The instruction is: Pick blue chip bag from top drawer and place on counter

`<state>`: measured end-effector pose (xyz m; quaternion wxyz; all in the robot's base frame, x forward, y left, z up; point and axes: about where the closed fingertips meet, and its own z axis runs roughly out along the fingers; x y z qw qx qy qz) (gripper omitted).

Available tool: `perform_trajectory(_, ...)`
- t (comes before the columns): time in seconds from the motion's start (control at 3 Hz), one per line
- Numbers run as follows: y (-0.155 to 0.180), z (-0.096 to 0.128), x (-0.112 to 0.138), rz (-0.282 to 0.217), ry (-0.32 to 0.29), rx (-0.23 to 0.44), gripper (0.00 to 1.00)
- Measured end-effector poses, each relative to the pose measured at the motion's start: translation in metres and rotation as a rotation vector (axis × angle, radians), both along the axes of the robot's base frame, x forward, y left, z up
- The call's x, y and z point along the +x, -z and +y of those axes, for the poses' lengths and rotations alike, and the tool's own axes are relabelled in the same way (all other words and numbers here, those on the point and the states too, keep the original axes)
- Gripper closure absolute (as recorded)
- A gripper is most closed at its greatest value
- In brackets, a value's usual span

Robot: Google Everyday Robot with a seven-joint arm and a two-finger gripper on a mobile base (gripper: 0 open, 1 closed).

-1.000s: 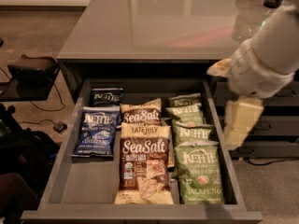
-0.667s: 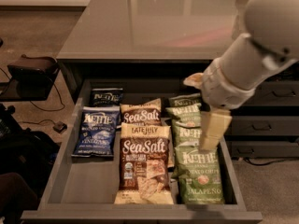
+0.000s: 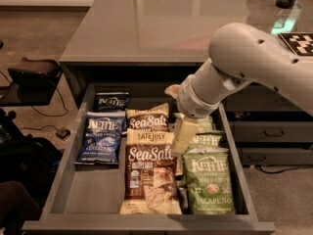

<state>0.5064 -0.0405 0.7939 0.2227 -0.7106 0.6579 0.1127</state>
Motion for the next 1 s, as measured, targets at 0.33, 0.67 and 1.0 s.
perform_trajectory(0.33,0.016,0.03,0.02,0.001,0.015,0.055,0.0)
perform_trajectory(0.67,0.035,0.067,0.031,0.025,0.007,0.106,0.0)
perform_trajectory(1.0,0.048,0.102,0.034,0.041,-0.014,0.145,0.0)
